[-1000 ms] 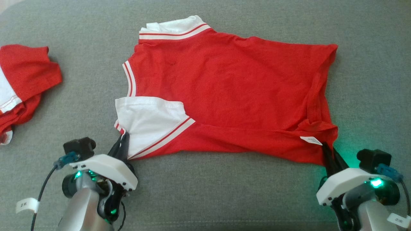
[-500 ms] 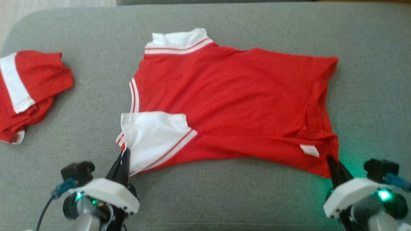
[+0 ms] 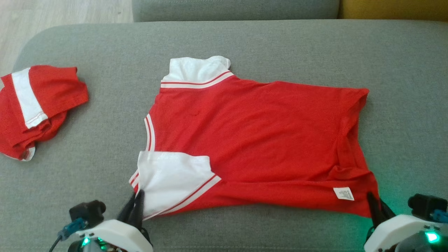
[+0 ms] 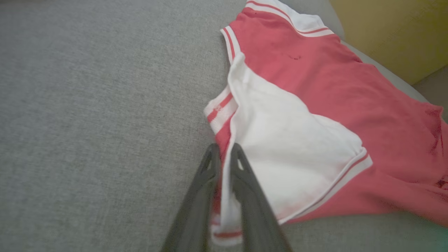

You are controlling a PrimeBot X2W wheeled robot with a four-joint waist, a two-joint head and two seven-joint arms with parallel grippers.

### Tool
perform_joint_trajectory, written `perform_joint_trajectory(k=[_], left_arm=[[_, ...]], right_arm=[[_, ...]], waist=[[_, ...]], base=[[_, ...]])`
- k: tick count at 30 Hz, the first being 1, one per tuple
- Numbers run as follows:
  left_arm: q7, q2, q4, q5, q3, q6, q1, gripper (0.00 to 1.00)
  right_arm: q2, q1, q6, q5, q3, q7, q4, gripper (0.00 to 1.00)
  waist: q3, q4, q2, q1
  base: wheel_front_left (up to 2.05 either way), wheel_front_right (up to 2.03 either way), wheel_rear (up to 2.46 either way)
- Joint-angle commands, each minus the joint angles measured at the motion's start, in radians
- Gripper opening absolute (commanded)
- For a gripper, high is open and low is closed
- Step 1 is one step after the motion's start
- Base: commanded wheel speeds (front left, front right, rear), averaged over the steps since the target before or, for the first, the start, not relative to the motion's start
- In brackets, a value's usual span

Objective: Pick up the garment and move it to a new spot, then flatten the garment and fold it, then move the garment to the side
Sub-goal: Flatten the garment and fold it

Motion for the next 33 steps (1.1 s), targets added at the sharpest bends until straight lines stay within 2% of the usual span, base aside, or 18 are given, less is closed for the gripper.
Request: perform_joint_trajectory(k=[1,4,10,17,26,33], left_arm=[[-0.018,0.017,-0.032,0.011,0.032,0.009,-0.037,1.0],[-0.067,0.022,-0.042,0.044,0.034,0.027,-0.048,1.0],[-0.198,0.041,-0.121,0.142,0.04,0.085,-0.07,1.0],[-0.234,0.052,-0.221,0.183,0.043,0.11,-0.082,1.0],[-0.18,0.06,-0.216,0.177,0.012,0.09,-0.133,1.0],[-0.133,0.032,-0.067,0.16,-0.039,0.017,-0.424,1.0]], right_arm=[[-0.009,-0.007,0.007,0.007,0.01,-0.008,-0.044,1.0],[0.001,-0.011,0.007,-0.001,0.012,-0.046,-0.091,1.0],[0.008,-0.046,0.007,-0.06,0.051,-0.18,-0.259,1.0],[-0.004,-0.087,0.007,-0.094,0.106,-0.246,-0.357,1.0],[0.004,-0.083,0.007,-0.096,0.112,-0.23,-0.366,1.0],[0.011,-0.136,0.007,-0.102,0.109,-0.224,-0.373,1.0]], waist=[[-0.003,0.0,0.0,0.0],[-0.009,-0.009,0.0,0.0],[-0.024,-0.03,0.0,0.0],[-0.039,-0.039,0.0,0.0],[0.003,-0.035,0.0,0.0],[0.134,-0.043,0.0,0.0]], base=[[0.0,0.0,0.0],[0.0,0.0,0.0],[0.0,0.0,0.0],[0.0,0.0,0.0],[0.0,0.0,0.0],[0.0,0.0,0.0]])
